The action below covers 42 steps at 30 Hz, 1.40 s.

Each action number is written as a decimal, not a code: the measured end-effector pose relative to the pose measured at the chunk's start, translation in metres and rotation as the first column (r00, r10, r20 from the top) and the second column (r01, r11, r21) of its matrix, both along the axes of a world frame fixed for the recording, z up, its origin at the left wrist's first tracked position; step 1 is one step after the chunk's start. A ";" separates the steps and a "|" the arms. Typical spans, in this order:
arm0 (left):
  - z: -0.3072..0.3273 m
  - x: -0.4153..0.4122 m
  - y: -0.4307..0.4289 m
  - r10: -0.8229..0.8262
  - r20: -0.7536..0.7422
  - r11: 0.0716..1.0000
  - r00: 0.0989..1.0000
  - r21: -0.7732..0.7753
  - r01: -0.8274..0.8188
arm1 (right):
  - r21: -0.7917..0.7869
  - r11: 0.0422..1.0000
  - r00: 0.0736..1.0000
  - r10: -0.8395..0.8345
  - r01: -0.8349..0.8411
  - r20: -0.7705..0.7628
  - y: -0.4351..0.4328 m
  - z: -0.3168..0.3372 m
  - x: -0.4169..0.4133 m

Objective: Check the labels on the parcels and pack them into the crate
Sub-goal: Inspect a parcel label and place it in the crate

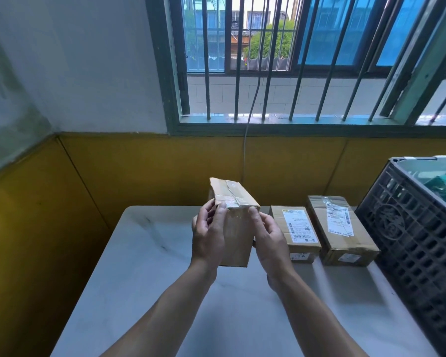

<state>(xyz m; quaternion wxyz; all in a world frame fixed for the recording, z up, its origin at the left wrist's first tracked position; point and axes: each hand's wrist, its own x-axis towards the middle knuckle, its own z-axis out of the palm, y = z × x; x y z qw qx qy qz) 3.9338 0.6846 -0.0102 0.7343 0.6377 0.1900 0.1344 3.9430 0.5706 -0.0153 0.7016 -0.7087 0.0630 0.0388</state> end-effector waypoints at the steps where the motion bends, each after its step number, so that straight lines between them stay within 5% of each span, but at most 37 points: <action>1: -0.001 -0.001 -0.001 -0.004 0.005 0.999 1.000 0.035 0.003 | 0.012 1.000 0.999 -0.019 0.019 -0.028 0.000 0.001 0.001; 10: -0.002 -0.005 -0.002 -0.101 0.000 0.961 0.995 0.257 0.098 | 0.166 0.977 0.978 -0.103 0.134 -0.183 -0.006 0.004 0.007; 15: -0.001 -0.007 -0.003 -0.010 -0.054 0.932 0.998 0.360 0.029 | 0.243 0.954 0.967 -0.121 0.175 -0.223 -0.010 0.002 0.009; 24: -0.008 -0.005 0.009 -0.039 -0.021 0.999 0.999 0.033 0.039 | 0.148 0.982 0.989 -0.100 0.116 -0.113 -0.013 0.006 0.012; 34: -0.015 0.001 0.012 0.100 0.088 0.992 0.991 -0.089 -0.092 | 0.163 0.979 0.990 -0.113 0.125 -0.085 -0.014 0.006 0.013; 42: -0.012 0.012 0.010 0.286 0.030 0.943 0.958 -0.187 -0.275 | 0.159 0.987 0.998 -0.016 0.027 -0.069 -0.019 -0.003 0.010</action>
